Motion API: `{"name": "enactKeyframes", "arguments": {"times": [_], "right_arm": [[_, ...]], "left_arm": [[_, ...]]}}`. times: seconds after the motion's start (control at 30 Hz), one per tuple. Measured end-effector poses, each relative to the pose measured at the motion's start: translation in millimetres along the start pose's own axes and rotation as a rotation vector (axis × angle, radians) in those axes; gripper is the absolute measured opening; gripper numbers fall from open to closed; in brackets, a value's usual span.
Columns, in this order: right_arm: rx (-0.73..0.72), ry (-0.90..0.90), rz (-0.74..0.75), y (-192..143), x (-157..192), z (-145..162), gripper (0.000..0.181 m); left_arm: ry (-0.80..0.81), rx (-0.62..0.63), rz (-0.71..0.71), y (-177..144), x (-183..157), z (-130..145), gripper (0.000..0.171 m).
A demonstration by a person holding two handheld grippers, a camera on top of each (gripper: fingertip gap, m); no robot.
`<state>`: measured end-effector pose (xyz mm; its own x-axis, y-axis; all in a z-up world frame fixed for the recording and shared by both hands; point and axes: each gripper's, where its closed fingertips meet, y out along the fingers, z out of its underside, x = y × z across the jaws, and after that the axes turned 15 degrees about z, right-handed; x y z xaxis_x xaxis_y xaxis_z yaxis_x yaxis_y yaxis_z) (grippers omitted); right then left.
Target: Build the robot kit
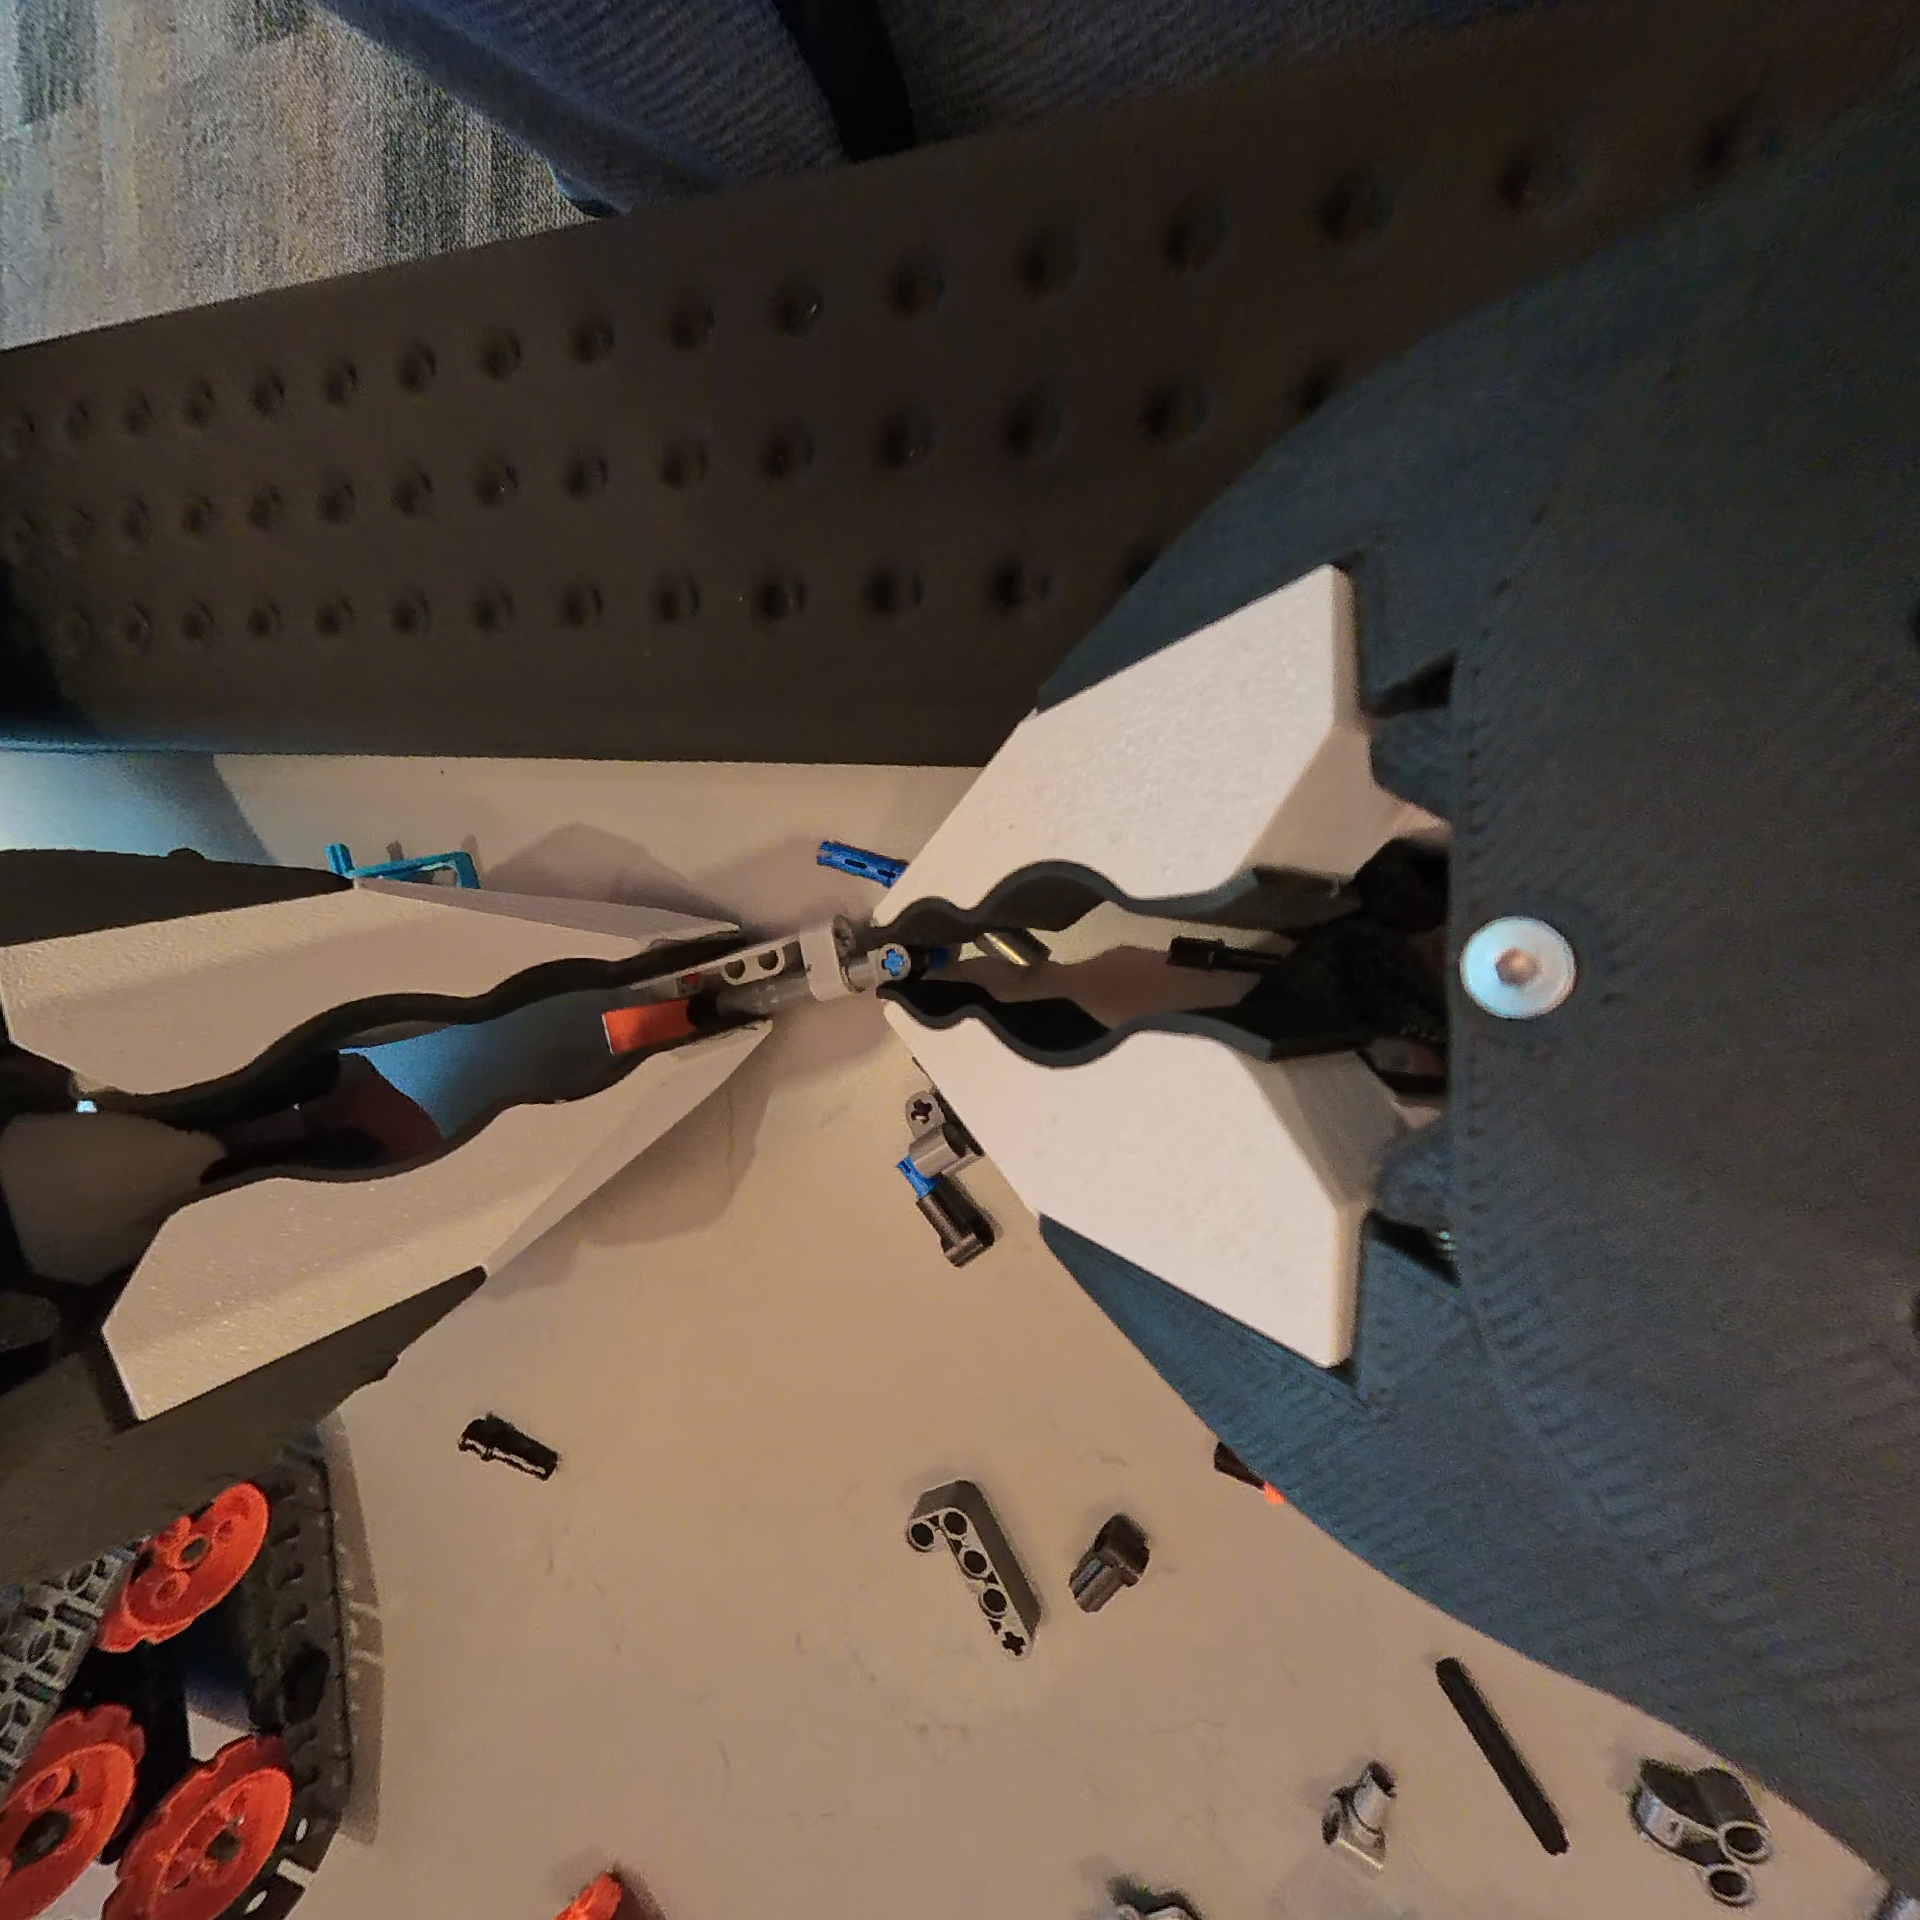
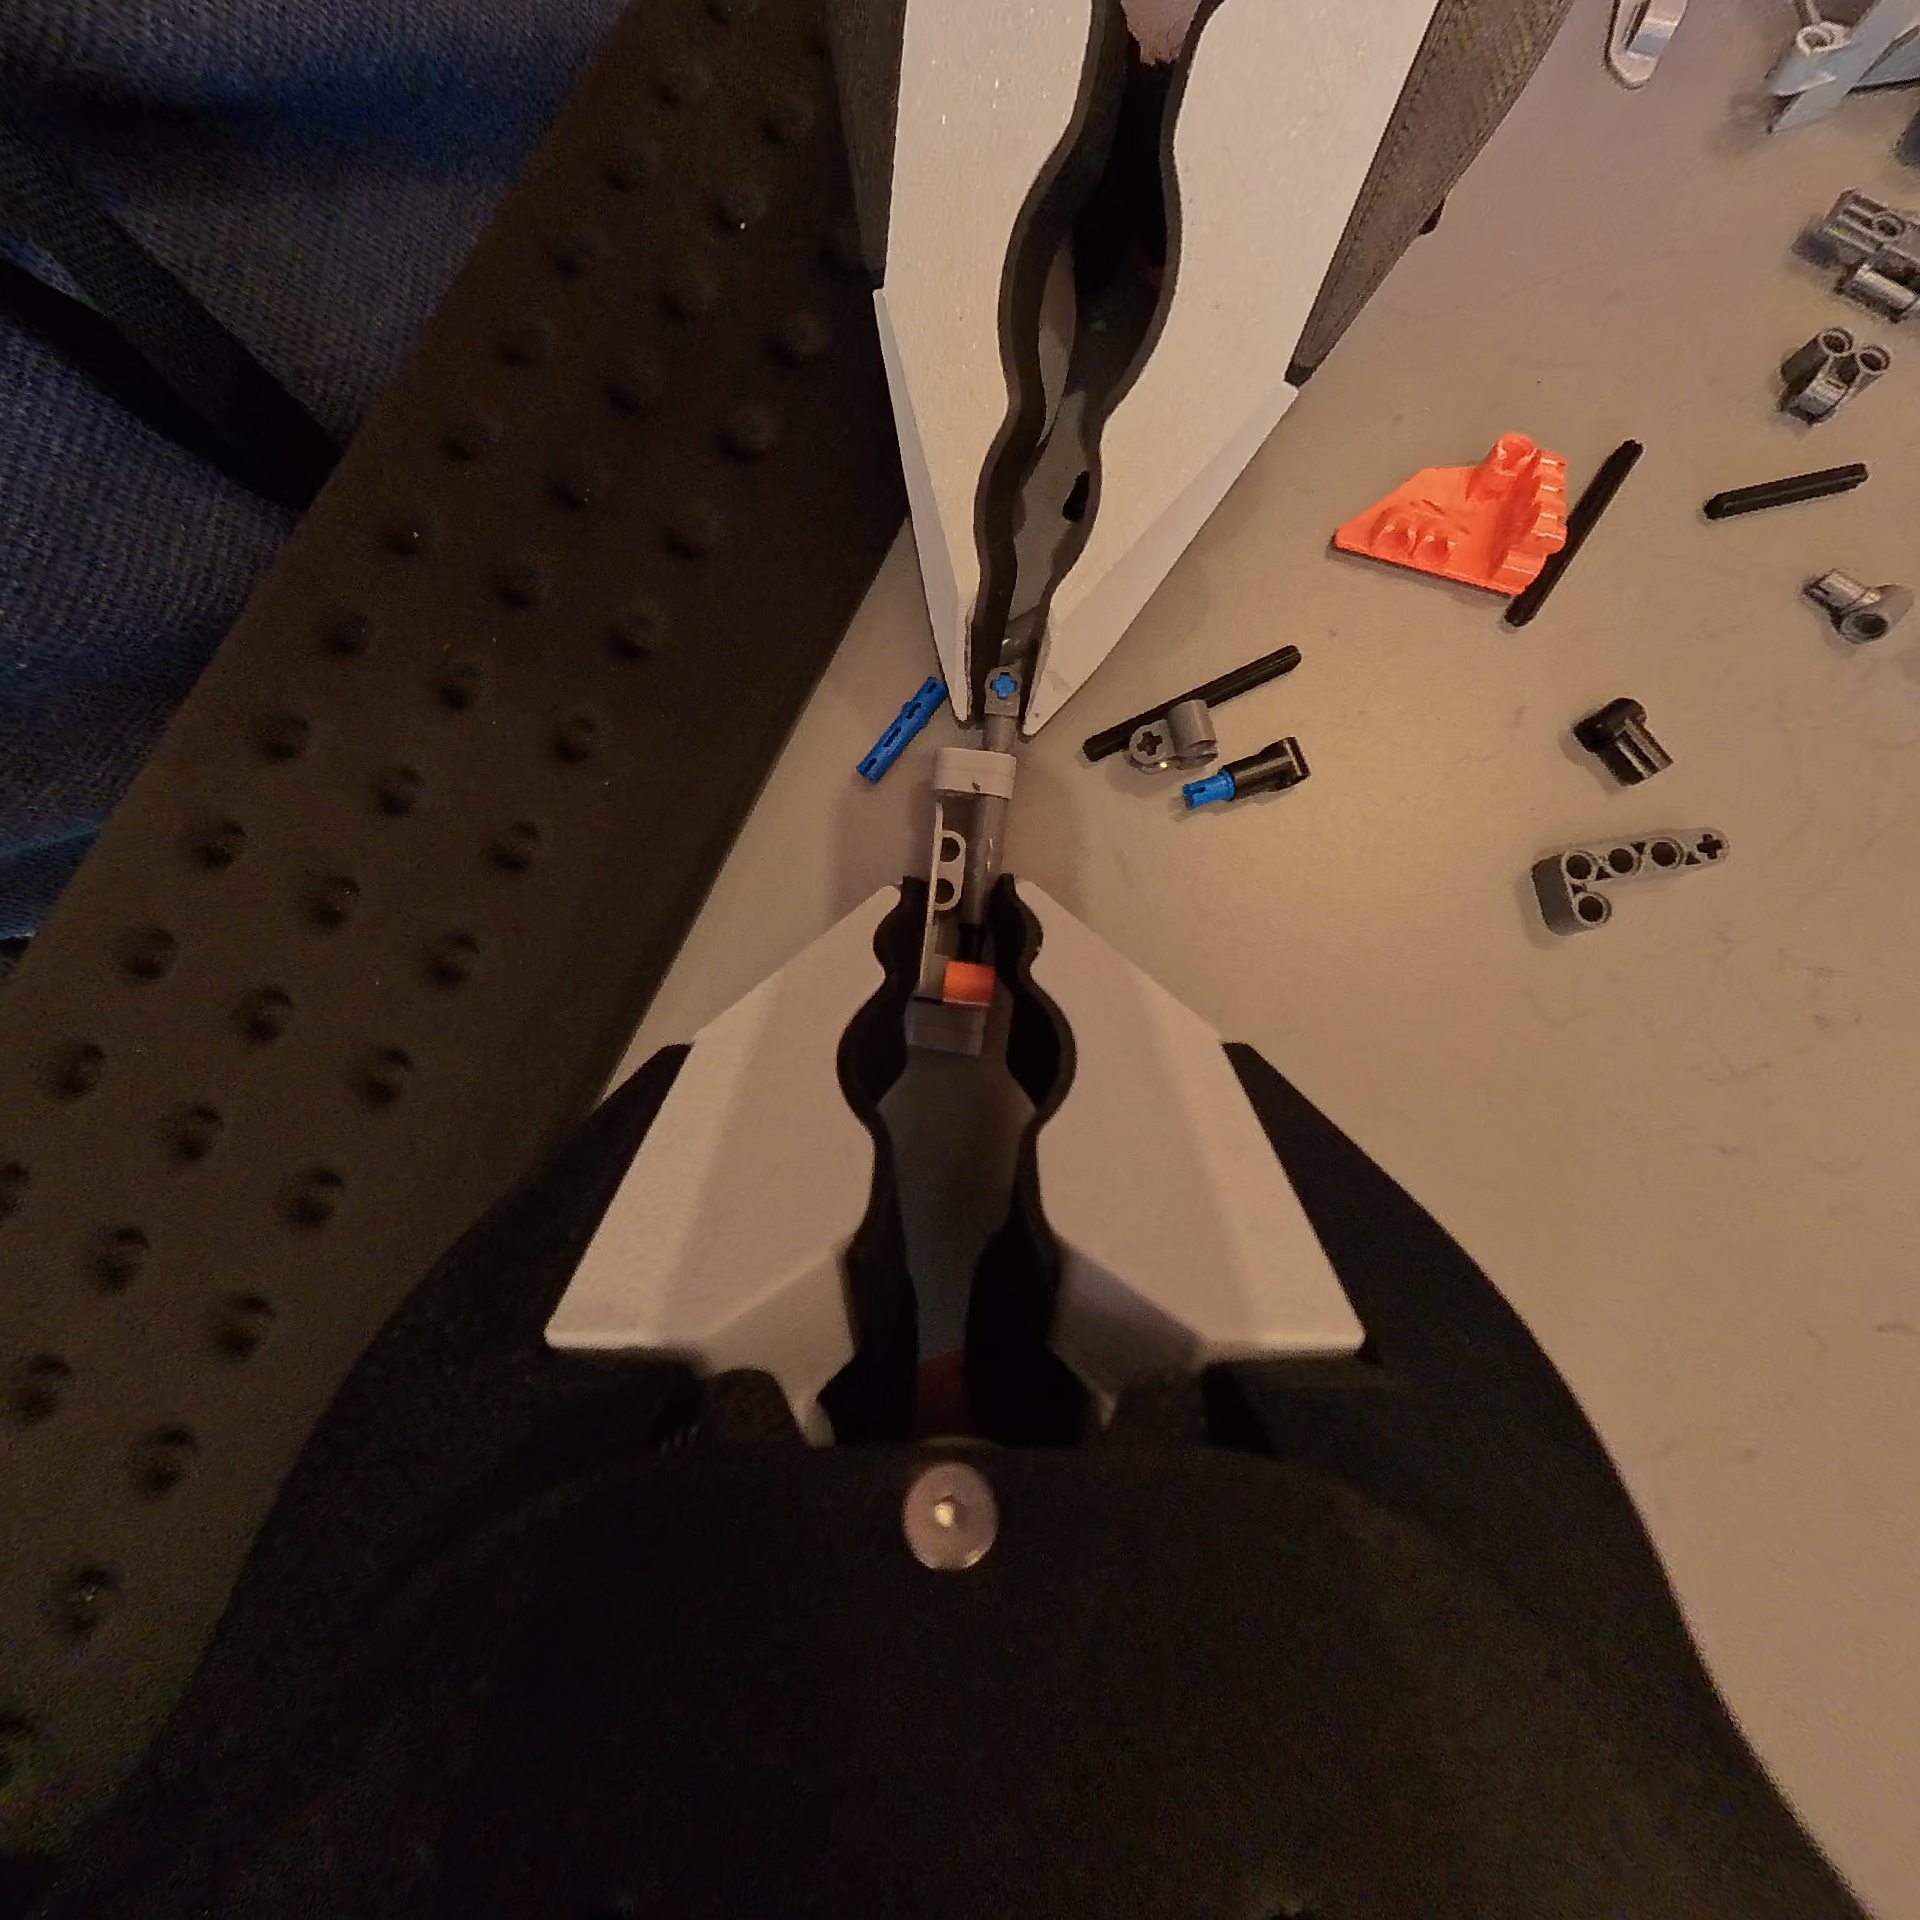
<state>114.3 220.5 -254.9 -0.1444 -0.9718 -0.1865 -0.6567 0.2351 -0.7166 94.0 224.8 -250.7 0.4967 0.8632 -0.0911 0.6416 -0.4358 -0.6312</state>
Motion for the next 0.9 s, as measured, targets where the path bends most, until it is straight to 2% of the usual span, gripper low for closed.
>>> {"name": "enactKeyframes", "arguments": {"times": [0.4,0.57,0.67,0.7,0.77,0.9], "right_arm": [[0.011,-0.002,0.008,-0.9,0.4,1.1,0.011],[-0.009,-0.003,0.042,-4.3,-3.7,-2.7,0.014],[-0.010,-0.010,0.088,-3.7,-10.3,-3.8,0.029],[-0.006,-0.012,0.101,-3.7,-12.5,-2.7,0.028],[-0.007,-0.015,0.110,-4.6,-13.9,-1.0,0.015],[-0.006,-0.007,0.120,-4.1,-16.9,0.2,0.012]], "left_arm": [[0.024,0.008,-0.028,1.6,2.0,-0.9,0.005],[0.014,-0.045,-0.063,-4.8,8.6,-7.4,0.006],[0.015,-0.052,-0.088,-7.2,12.2,-8.3,0.006],[0.011,-0.061,-0.098,-9.0,13.9,-9.3,0.006],[0.002,-0.077,-0.093,-10.2,14.7,-10.6,0.006],[0.005,-0.083,-0.098,-10.9,15.9,-11.1,0.006]]}}
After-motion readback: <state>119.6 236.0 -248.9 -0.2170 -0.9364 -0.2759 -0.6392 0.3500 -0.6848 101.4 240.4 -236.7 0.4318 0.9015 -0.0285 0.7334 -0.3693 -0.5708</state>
